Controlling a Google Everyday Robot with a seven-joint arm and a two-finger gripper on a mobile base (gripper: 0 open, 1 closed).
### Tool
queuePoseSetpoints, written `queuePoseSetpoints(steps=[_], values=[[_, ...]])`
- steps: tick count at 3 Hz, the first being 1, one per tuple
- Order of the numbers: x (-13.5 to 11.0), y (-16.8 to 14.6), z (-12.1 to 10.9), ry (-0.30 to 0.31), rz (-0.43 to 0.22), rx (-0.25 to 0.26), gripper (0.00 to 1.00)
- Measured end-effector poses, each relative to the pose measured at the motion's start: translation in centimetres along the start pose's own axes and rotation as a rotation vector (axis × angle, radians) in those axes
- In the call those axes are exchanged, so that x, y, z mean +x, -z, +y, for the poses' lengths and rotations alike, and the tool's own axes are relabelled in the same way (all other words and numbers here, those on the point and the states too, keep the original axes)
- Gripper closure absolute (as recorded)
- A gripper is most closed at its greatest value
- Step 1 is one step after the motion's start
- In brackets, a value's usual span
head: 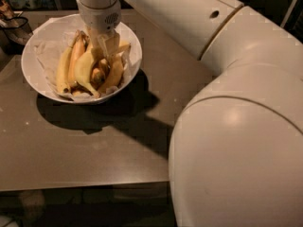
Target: Pick banana from white bowl
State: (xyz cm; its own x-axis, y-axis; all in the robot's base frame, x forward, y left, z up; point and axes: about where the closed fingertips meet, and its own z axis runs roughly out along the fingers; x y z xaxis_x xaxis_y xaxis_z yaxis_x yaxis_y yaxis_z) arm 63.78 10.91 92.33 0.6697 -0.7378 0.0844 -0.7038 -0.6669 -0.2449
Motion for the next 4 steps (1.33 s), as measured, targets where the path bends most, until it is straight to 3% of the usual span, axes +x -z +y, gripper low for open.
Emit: queuePoseSetpoints(steps=[1,2,4], values=[[0.0,0.0,0.0,0.000,0.000,0.001,1.00],[0.0,0.0,0.0,0.000,0.000,0.001,1.00],[0.0,2.9,0.5,-0.015,-0.065,0.021,1.00]])
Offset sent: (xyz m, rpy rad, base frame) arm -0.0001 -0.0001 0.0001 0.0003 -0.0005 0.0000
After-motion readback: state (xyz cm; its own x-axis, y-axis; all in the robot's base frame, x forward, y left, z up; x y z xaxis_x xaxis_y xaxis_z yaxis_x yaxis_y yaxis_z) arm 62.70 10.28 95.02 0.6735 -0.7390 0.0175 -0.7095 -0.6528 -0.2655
